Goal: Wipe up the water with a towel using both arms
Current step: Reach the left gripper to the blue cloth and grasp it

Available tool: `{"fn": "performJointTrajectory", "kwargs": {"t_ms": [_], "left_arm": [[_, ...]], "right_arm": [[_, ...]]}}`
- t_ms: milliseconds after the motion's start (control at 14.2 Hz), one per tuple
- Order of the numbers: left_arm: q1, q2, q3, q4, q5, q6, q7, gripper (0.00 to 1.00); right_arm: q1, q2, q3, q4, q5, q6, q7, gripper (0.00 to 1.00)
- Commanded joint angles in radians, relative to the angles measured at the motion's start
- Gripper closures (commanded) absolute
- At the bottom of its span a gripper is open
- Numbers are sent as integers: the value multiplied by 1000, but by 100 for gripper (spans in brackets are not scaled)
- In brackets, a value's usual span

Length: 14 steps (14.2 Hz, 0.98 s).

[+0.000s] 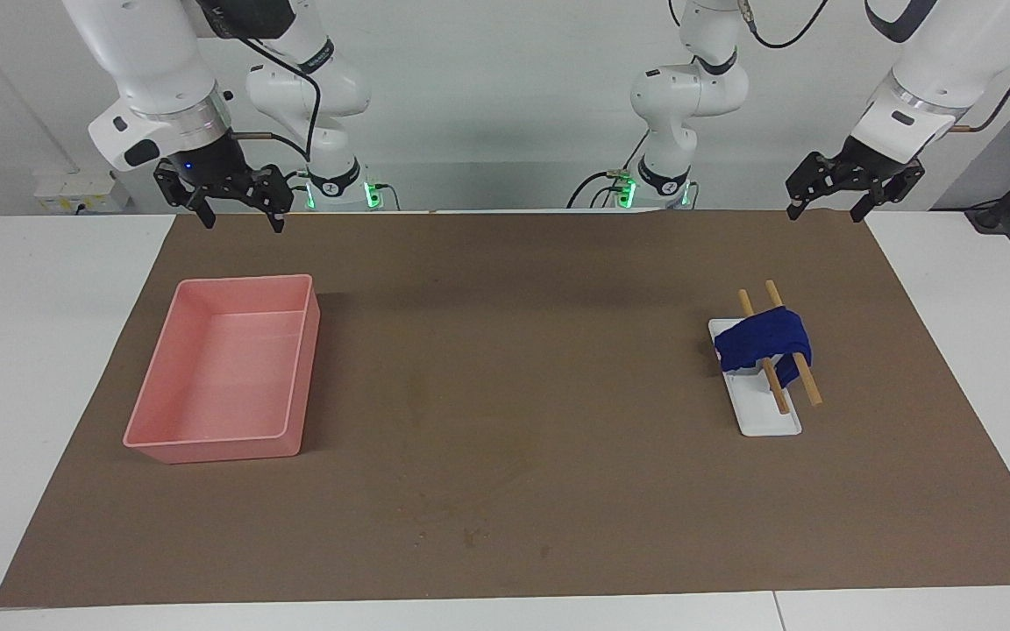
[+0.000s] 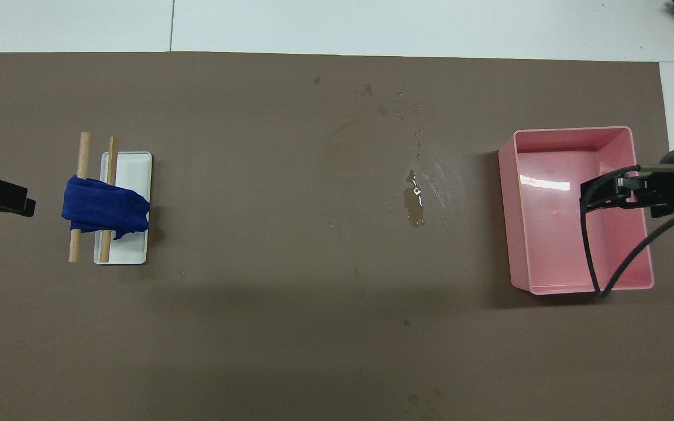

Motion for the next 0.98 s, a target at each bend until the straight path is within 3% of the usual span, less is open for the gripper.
{"fn": "performJointTrajectory", "kwargs": {"t_ms": [0,281,562,914], "left_arm": [[-6,-28,-1,-33,20,23,-3,0],[-6,-32,-1,-61,18,61,-17,0],[10,-98,2,-283,18,345,-17,0],[58,-37,5,-418,20,601,-12,0]], "right_arm": [[-11,-17,2,-22,26,15,-26,0],[-8,-20,2,-25,26,15,-25,0],[-9,-20,2,-25,29,15,-25,0],[-9,-20,2,-26,27,14,-19,0]]}}
